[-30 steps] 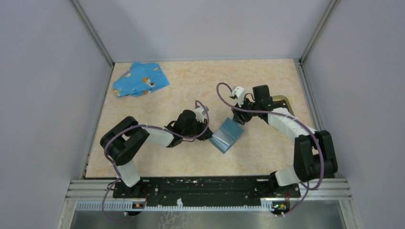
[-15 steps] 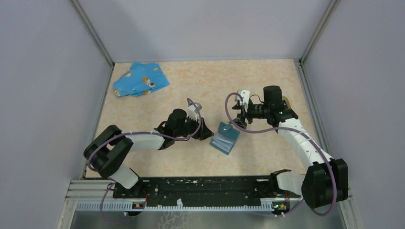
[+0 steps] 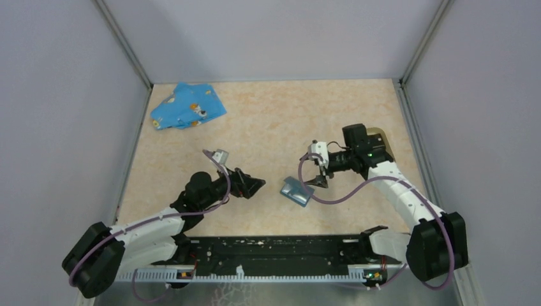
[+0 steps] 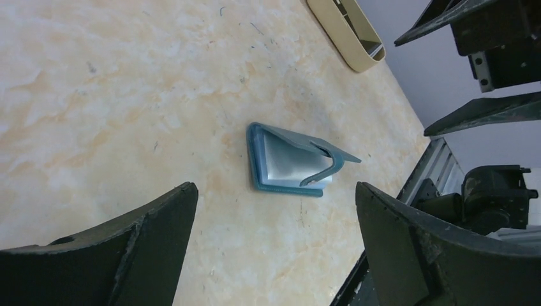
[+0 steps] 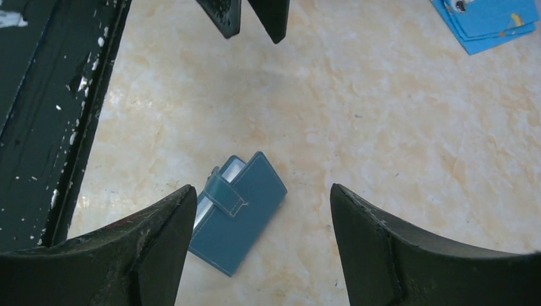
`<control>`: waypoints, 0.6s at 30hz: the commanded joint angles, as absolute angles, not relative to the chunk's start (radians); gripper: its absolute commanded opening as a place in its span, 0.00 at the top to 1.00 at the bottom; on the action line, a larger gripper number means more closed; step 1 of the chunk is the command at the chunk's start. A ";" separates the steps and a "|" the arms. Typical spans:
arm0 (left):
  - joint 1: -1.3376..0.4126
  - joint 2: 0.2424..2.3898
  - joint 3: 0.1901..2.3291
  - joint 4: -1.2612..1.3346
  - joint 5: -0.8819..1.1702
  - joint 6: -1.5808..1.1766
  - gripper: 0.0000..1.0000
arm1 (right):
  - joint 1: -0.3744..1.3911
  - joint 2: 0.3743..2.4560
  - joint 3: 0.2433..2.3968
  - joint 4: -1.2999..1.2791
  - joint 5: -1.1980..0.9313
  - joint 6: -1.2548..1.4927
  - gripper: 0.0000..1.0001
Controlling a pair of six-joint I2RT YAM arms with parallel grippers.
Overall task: Put the credit cards into the card holder
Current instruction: Open the card holder at the center of the board.
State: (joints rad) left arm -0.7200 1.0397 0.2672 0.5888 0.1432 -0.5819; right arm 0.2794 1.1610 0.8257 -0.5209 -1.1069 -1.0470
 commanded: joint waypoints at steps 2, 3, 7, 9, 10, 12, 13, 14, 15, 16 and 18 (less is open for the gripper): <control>-0.716 0.949 0.086 0.818 0.133 -0.753 0.01 | 0.377 1.168 0.763 -0.520 -0.916 -1.194 0.21; -0.716 0.956 0.075 0.830 0.152 -0.771 0.02 | 0.392 1.179 0.755 -0.518 -0.892 -1.202 0.20; -0.716 1.019 0.076 0.827 0.211 -0.826 0.06 | 0.469 1.229 0.744 -0.483 -0.811 -1.179 0.19; -0.716 1.063 0.080 0.842 0.238 -0.845 0.13 | 0.502 1.244 0.742 -0.449 -0.769 -1.147 0.19; -0.716 1.089 0.083 0.854 0.253 -0.853 0.17 | 0.512 1.249 0.738 -0.433 -0.759 -1.126 0.18; -0.716 1.148 0.101 0.880 0.281 -0.866 0.27 | 0.535 1.260 0.727 -0.420 -0.745 -1.104 0.17; -0.716 1.177 0.110 0.890 0.292 -0.871 0.32 | 0.551 1.266 0.724 -0.415 -0.730 -1.095 0.17; -0.716 1.221 0.120 0.902 0.303 -0.878 0.36 | 0.567 1.273 0.725 -0.407 -0.710 -1.074 0.17; -0.716 1.253 0.127 0.916 0.322 -0.887 0.38 | 0.584 1.280 0.730 -0.400 -0.682 -1.049 0.17; -0.716 1.284 0.134 0.941 0.336 -0.895 0.41 | 0.602 1.287 0.737 -0.399 -0.651 -1.028 0.17; -0.716 1.351 0.145 1.020 0.375 -0.915 0.44 | 0.657 1.291 0.745 -0.399 -0.568 -0.969 0.16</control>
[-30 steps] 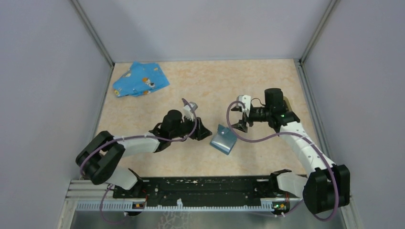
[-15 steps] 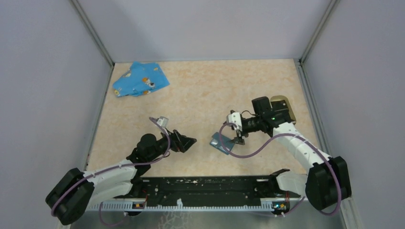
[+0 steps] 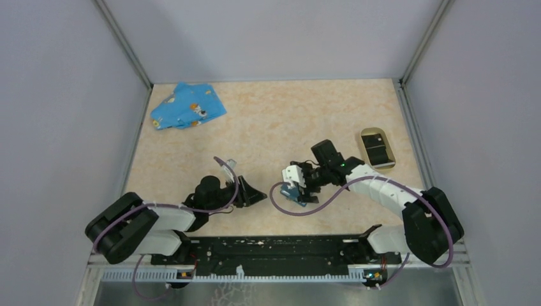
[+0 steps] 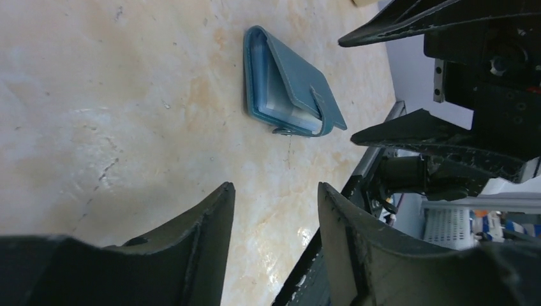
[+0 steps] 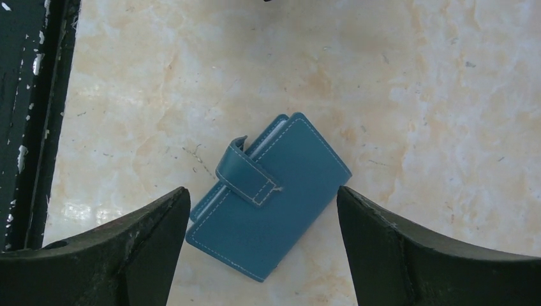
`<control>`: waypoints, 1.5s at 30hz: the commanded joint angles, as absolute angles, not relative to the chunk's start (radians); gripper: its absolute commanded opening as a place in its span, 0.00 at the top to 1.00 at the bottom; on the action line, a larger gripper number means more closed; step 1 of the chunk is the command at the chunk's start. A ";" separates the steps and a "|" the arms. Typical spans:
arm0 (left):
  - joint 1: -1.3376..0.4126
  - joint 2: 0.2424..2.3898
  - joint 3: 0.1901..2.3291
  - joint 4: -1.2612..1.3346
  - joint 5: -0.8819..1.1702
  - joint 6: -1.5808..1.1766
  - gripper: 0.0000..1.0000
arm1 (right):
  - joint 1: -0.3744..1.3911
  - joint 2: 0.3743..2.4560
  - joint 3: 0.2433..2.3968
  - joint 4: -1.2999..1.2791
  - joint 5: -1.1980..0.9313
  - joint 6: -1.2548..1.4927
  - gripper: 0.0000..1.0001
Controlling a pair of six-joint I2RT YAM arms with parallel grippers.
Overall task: Put the credit cards into the card holder
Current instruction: Open the card holder at the center of the board.
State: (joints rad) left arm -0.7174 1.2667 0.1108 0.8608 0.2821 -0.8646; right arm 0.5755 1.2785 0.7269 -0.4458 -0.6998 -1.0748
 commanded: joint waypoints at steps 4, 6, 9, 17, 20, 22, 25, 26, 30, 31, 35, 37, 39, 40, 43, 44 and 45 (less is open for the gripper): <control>-0.718 1.485 0.197 1.123 0.449 -0.954 0.48 | 0.719 1.248 0.728 -0.401 -0.469 -0.848 0.14; -0.721 1.556 0.224 1.176 0.472 -0.976 0.49 | 0.721 1.210 0.699 -0.375 -0.444 -0.791 0.14; -0.722 1.666 0.258 1.279 0.502 -1.022 0.51 | 0.737 1.180 0.649 -0.340 -0.392 -0.753 0.13; -0.739 1.836 0.322 1.417 0.513 -1.091 0.46 | 0.762 1.184 0.589 -0.270 -0.272 -0.665 0.12; -0.741 1.848 0.340 1.413 0.514 -1.089 0.46 | 0.762 1.183 0.580 -0.234 -0.234 -0.649 0.19; -0.741 1.854 0.356 1.397 0.520 -1.081 0.45 | 0.762 1.182 0.581 -0.218 -0.219 -0.633 0.28; -0.741 1.862 0.381 1.379 0.524 -1.070 0.44 | 0.762 1.173 0.583 -0.192 -0.193 -0.615 0.41; -0.741 1.863 0.388 1.379 0.525 -1.067 0.44 | 0.762 1.169 0.584 -0.187 -0.186 -0.611 0.48; -0.741 1.851 0.406 1.357 0.518 -1.042 0.36 | 0.746 1.122 0.588 -0.167 -0.177 -0.581 0.81; -0.741 1.840 0.406 1.344 0.515 -1.029 0.35 | 0.732 1.109 0.589 -0.162 -0.183 -0.569 0.88; -0.741 1.778 0.382 1.292 0.478 -0.962 0.34 | 0.646 1.076 0.605 -0.153 -0.242 -0.488 1.00; -0.741 1.742 0.356 1.277 0.452 -0.934 0.34 | 0.595 1.080 0.626 -0.160 -0.296 -0.433 1.00; -0.741 1.712 0.328 1.258 0.430 -0.907 0.33 | 0.553 1.098 0.651 -0.172 -0.363 -0.364 1.00; -0.742 1.699 0.317 1.243 0.419 -0.895 0.32 | 0.535 1.111 0.664 -0.181 -0.395 -0.336 1.00; -0.741 1.681 0.270 1.228 0.402 -0.882 0.30 | 0.457 1.162 0.706 -0.201 -0.509 -0.238 1.00; -0.741 1.682 0.253 1.240 0.395 -0.884 0.30 | 0.425 1.178 0.716 -0.205 -0.550 -0.207 1.00; -0.741 1.685 0.235 1.257 0.389 -0.887 0.29 | 0.388 1.195 0.721 -0.203 -0.594 -0.166 1.00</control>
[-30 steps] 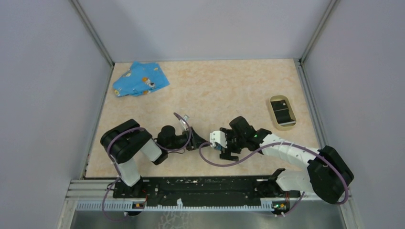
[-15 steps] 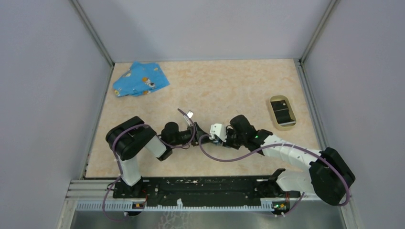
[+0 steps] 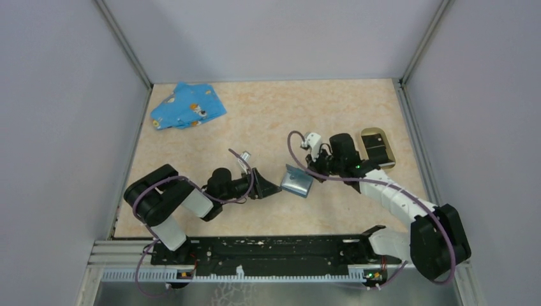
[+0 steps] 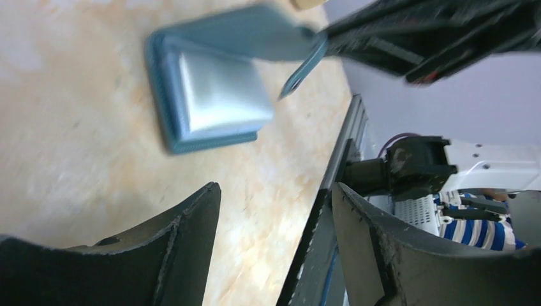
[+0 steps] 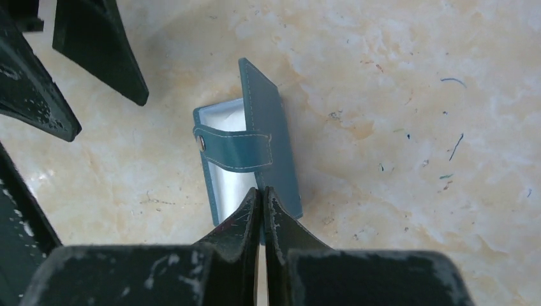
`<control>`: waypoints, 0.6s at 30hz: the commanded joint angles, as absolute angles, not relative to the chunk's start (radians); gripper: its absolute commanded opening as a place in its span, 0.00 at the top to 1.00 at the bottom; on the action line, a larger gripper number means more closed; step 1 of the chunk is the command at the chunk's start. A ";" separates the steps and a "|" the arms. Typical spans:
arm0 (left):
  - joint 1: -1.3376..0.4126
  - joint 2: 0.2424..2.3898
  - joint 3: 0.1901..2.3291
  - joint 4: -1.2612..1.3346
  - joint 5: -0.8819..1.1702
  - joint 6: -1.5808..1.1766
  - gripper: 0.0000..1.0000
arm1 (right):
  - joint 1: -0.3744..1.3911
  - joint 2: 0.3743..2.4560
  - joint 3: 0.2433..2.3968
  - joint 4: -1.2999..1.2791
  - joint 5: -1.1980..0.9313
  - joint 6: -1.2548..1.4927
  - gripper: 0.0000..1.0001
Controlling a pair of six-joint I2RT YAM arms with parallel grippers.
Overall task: Put the credit cards into the card holder
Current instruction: Open the card holder at the center of the board.
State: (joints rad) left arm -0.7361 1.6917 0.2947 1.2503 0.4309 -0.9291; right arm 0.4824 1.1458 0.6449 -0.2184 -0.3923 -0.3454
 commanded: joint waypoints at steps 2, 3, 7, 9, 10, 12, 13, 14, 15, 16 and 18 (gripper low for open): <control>-0.741 1.696 0.212 1.285 0.384 -0.901 0.28 | 0.321 1.236 0.727 -0.201 -0.646 -0.100 1.00; -0.741 1.706 0.207 1.297 0.386 -0.911 0.28 | 0.291 1.259 0.726 -0.203 -0.645 -0.073 1.00; -0.751 1.759 0.227 1.361 0.409 -0.969 0.24 | 0.230 1.382 0.739 -0.231 -0.514 -0.036 1.00; -0.765 1.780 0.252 1.380 0.410 -0.990 0.23 | 0.223 1.442 0.754 -0.254 -0.462 -0.029 1.00; -0.772 1.789 0.264 1.384 0.405 -0.996 0.23 | 0.222 1.466 0.758 -0.261 -0.447 -0.025 1.00; -0.785 1.797 0.288 1.384 0.397 -0.999 0.24 | 0.222 1.500 0.763 -0.269 -0.436 -0.020 1.00; -0.789 1.799 0.300 1.380 0.396 -0.999 0.24 | 0.221 1.508 0.766 -0.268 -0.435 -0.020 1.00; -0.792 1.801 0.310 1.377 0.396 -1.003 0.25 | 0.222 1.512 0.768 -0.269 -0.442 -0.020 1.00; -0.794 1.800 0.318 1.376 0.394 -1.003 0.26 | 0.222 1.509 0.768 -0.268 -0.452 -0.018 1.00; -0.795 1.796 0.321 1.376 0.390 -1.005 0.27 | 0.222 1.503 0.766 -0.264 -0.465 -0.016 1.00; -0.795 1.783 0.324 1.379 0.383 -1.005 0.28 | 0.221 1.466 0.761 -0.250 -0.494 -0.014 1.00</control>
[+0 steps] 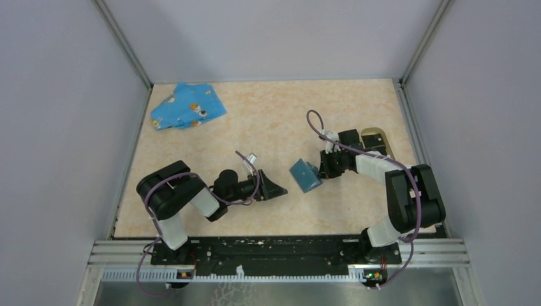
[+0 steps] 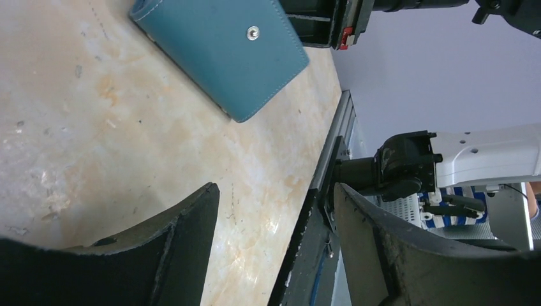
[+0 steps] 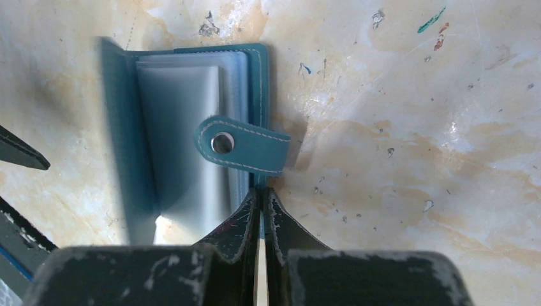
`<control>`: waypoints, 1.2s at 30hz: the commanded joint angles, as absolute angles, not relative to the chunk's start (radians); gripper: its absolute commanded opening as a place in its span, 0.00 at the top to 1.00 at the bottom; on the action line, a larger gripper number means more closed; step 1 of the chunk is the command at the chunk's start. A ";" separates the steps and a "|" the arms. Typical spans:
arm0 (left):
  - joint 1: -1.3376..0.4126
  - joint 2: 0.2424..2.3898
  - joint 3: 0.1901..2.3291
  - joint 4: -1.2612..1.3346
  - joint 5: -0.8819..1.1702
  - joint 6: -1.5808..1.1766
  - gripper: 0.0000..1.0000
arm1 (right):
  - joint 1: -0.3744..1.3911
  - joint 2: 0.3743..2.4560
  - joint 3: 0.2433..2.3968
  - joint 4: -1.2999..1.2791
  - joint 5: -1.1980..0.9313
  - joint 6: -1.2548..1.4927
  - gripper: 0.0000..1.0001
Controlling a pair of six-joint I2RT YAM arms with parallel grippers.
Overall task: Put the credit cards into the card holder
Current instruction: Open the card holder at the center of the board.
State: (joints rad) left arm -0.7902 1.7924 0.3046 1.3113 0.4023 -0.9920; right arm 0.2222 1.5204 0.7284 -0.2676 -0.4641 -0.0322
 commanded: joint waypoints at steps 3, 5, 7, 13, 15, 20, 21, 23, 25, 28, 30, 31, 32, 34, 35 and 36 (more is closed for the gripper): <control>-0.796 1.749 0.327 1.368 0.374 -1.001 0.28 | 0.222 1.390 0.737 -0.209 -0.554 0.014 1.00; -0.798 1.719 0.337 1.338 0.369 -0.989 0.27 | 0.222 1.331 0.721 -0.179 -0.589 0.033 1.00; -0.803 1.688 0.351 1.296 0.362 -0.971 0.26 | 0.222 1.281 0.705 -0.150 -0.616 0.044 1.00; -0.805 1.616 0.384 1.195 0.338 -0.925 0.26 | 0.223 1.221 0.680 -0.127 -0.627 0.050 1.00; -0.804 1.621 0.407 1.170 0.345 -0.921 0.26 | 0.223 1.242 0.689 -0.144 -0.599 0.042 1.00; -0.804 1.678 0.447 1.128 0.337 -0.931 0.35 | 0.222 1.314 0.712 -0.187 -0.467 0.018 1.00; -0.804 1.687 0.450 1.116 0.328 -0.931 0.36 | 0.222 1.330 0.715 -0.195 -0.433 0.011 1.00; -0.804 1.708 0.457 1.089 0.316 -0.929 0.37 | 0.222 1.369 0.724 -0.207 -0.381 0.005 1.00; -0.805 1.724 0.468 1.071 0.314 -0.924 0.36 | 0.222 1.412 0.729 -0.208 -0.335 -0.028 1.00; -0.805 1.748 0.485 1.075 0.331 -0.923 0.35 | 0.222 1.437 0.739 -0.216 -0.351 -0.028 1.00; -0.805 1.755 0.498 1.085 0.346 -0.923 0.35 | 0.222 1.413 0.731 -0.202 -0.407 -0.016 1.00; -0.804 1.753 0.503 1.092 0.352 -0.924 0.34 | 0.223 1.391 0.724 -0.185 -0.433 -0.011 1.00; -0.804 1.750 0.506 1.100 0.357 -0.922 0.34 | 0.222 1.367 0.718 -0.173 -0.469 -0.008 1.00; -0.804 1.737 0.510 1.112 0.363 -0.918 0.34 | 0.222 1.319 0.704 -0.149 -0.503 -0.008 1.00; -0.805 1.730 0.513 1.113 0.365 -0.914 0.33 | 0.222 1.298 0.696 -0.139 -0.513 -0.008 1.00; -0.804 1.723 0.517 1.115 0.368 -0.911 0.33 | 0.223 1.283 0.692 -0.132 -0.521 -0.008 1.00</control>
